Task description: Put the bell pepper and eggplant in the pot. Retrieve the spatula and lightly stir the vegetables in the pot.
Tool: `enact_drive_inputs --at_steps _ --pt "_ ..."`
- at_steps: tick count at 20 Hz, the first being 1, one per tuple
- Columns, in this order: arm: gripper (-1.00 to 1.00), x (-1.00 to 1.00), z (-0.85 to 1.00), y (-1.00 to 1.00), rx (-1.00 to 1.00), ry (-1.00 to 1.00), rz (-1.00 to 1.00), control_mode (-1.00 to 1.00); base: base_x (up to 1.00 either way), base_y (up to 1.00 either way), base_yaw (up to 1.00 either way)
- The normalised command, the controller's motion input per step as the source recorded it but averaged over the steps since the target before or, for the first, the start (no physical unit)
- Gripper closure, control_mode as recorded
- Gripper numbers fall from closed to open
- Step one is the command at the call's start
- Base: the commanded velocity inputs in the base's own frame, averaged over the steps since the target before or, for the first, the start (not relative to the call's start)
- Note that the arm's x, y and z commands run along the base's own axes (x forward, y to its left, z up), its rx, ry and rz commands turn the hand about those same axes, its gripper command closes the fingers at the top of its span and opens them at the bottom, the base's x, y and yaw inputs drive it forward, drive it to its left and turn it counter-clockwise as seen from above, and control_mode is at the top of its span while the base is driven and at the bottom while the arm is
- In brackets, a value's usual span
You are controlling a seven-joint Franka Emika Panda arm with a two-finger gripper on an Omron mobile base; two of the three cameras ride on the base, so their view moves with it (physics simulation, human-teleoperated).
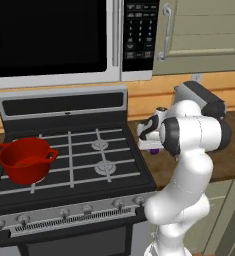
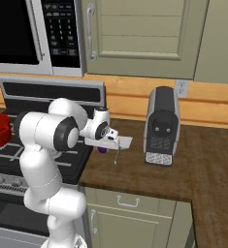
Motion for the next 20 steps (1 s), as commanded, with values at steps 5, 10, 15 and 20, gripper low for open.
enact_drive_inputs --at_steps 5,10,15,20 --pt "1.0 -0.57 0.77 0.06 -0.01 -0.17 0.01 -1.0 0.0 0.0 0.0" --pt "1.0 -0.98 1.0 0.0 0.0 -0.2 0.0 -1.0 0.0 0.0 0.0" --pt "1.0 -1.0 1.0 0.0 0.0 -0.1 0.0 -1.0 0.0 0.0 0.0" --pt "1.0 -0.85 1.0 0.0 0.0 -0.08 0.0 -1.0 0.0 0.0 0.0"
